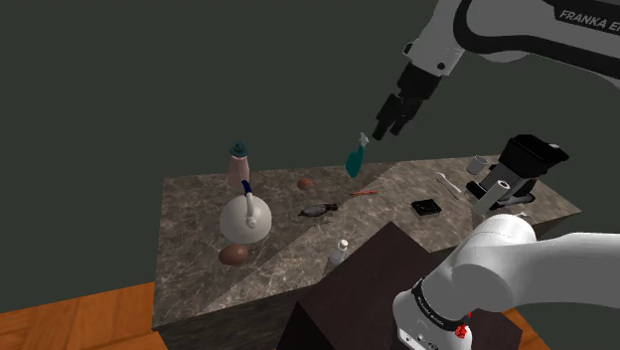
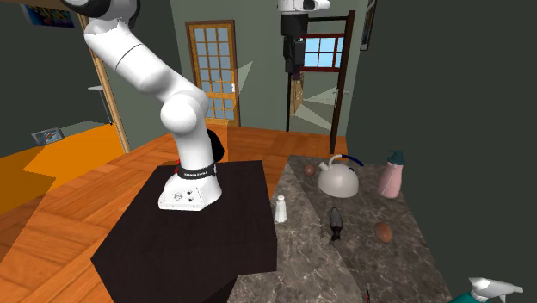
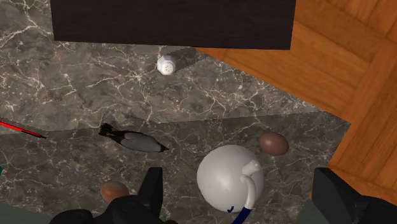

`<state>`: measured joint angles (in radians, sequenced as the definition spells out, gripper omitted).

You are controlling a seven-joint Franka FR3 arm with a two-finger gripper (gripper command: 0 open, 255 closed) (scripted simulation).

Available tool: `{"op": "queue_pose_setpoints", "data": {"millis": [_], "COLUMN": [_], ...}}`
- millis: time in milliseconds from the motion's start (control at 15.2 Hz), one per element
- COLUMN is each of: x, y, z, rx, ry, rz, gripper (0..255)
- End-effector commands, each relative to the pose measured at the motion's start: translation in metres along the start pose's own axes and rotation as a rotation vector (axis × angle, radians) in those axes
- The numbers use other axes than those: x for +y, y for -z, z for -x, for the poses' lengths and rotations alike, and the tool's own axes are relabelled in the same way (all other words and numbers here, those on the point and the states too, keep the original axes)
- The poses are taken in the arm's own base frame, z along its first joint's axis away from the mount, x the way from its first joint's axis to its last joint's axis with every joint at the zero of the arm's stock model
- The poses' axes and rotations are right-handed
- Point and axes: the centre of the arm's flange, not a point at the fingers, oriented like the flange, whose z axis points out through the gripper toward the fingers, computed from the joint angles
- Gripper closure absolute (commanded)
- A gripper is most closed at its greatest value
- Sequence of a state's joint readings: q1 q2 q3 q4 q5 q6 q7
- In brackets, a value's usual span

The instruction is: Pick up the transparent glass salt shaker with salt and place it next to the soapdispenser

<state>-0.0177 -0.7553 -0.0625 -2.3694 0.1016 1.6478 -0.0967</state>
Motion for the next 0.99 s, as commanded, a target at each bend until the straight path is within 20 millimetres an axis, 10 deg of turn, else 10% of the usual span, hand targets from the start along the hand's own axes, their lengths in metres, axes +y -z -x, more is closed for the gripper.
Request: {"op": "queue_pose_setpoints", "data": {"millis": [0,924], "x": [0.0,0.03], "y": [0.0,-0.181], "z": [0.0,0.002], "rx": [0.0,-0.075], "ry": [0.0,0.017], "rz": [0.0,0.028], "gripper": [0,0]}}
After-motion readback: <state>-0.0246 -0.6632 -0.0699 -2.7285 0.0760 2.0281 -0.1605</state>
